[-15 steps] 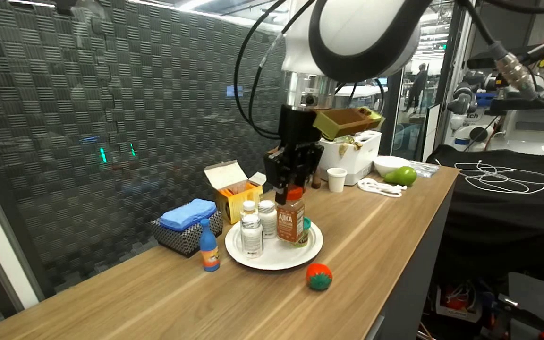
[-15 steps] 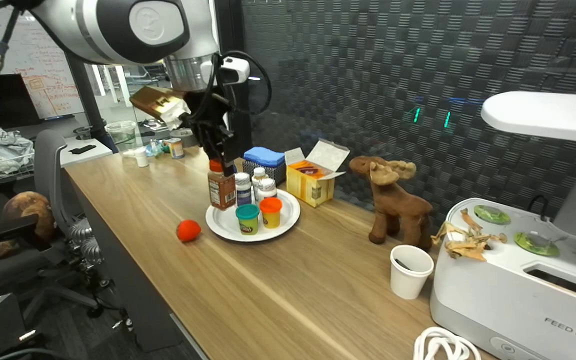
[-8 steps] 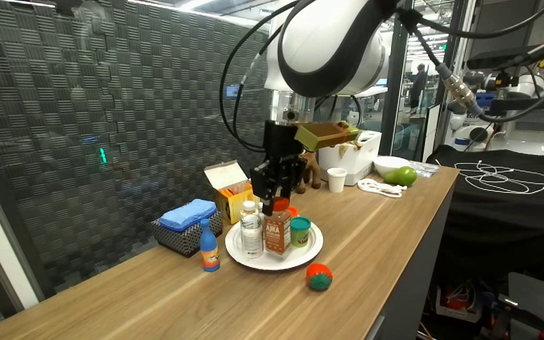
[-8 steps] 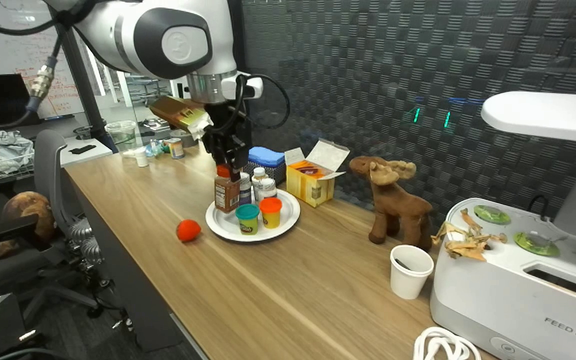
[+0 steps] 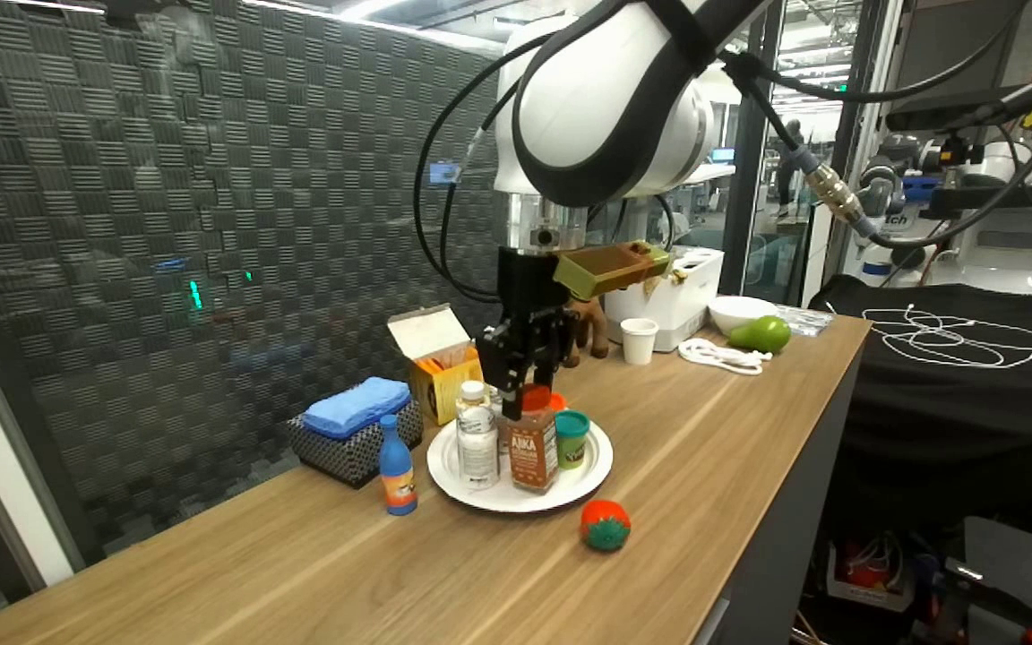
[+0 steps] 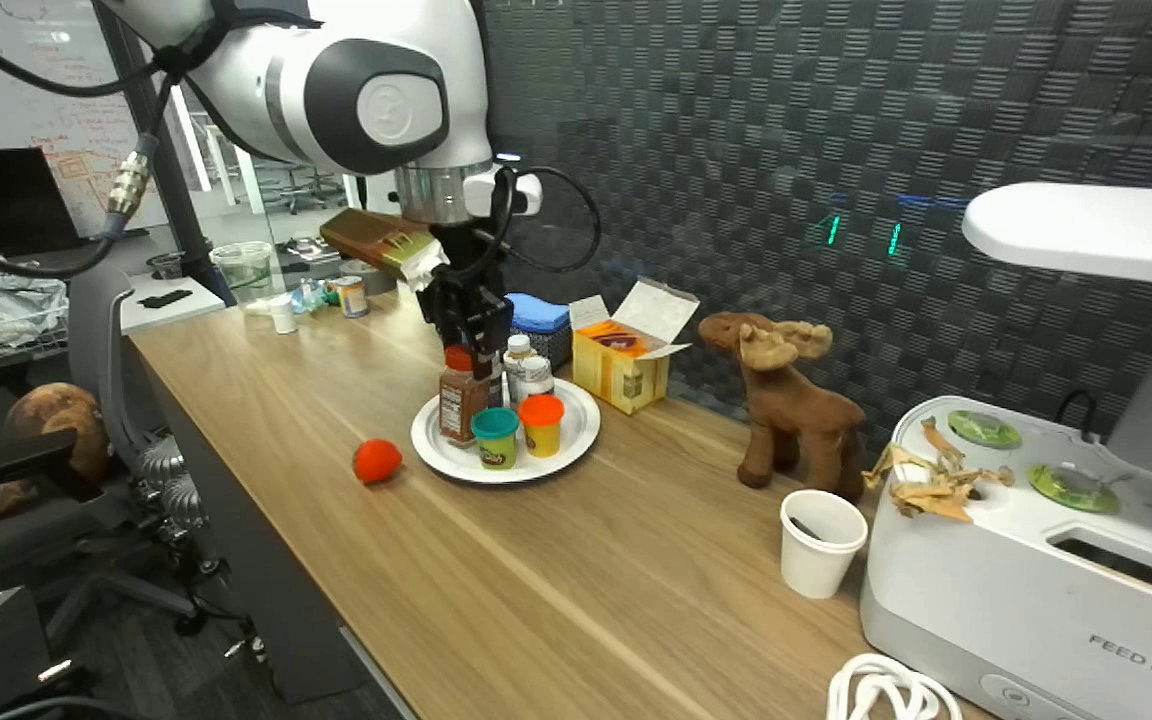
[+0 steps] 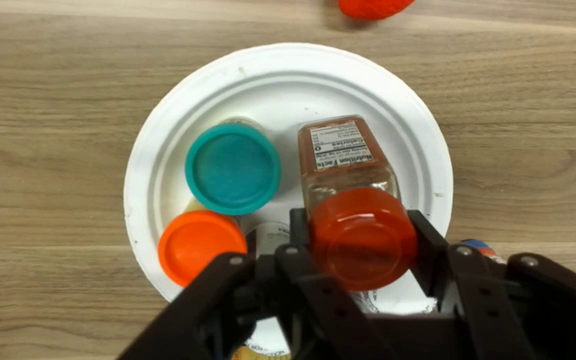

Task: Put the containers and strawberry toy on the white plate

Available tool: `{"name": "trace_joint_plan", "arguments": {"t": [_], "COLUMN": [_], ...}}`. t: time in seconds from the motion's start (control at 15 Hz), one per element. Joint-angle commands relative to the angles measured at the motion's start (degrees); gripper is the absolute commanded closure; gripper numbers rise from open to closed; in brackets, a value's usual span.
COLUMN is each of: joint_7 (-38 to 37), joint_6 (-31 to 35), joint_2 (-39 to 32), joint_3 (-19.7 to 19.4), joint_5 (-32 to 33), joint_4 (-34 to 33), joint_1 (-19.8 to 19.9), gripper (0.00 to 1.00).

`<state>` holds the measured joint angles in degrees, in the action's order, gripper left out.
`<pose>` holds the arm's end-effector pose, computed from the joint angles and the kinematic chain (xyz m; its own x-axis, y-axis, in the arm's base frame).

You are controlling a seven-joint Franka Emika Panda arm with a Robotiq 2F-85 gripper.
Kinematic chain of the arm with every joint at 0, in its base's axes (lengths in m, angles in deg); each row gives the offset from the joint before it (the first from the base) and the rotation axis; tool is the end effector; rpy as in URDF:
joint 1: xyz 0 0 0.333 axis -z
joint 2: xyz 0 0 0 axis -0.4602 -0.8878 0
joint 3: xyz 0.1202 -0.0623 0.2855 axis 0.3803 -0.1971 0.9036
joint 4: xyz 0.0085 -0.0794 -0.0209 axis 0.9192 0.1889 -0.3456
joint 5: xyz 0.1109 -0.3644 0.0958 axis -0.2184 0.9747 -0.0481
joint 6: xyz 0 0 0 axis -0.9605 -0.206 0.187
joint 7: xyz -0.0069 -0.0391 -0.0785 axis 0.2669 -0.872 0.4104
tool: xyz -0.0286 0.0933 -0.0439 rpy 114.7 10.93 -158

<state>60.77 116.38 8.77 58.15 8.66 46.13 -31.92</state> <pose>0.5909 0.0911 0.3041 0.9966 0.0454 0.0690 0.0481 -0.9981 -0.0382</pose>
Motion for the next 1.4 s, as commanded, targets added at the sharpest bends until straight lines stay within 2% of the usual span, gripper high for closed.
{"name": "trace_joint_plan", "arguments": {"t": [0.0,0.53,1.33], "joint_7": [-0.51,0.68,-2.04], "joint_6": [-0.01,4.62,13.37], "joint_2": [-1.18,-1.14,-4.09], "joint_3": [-1.36,-1.11,-3.25], "joint_5": [3.16,1.61,4.02], "joint_4": [-1.83,-1.79,-1.63], "joint_1": [-0.71,0.12,-0.95], "gripper": [0.75,0.75,0.75]}}
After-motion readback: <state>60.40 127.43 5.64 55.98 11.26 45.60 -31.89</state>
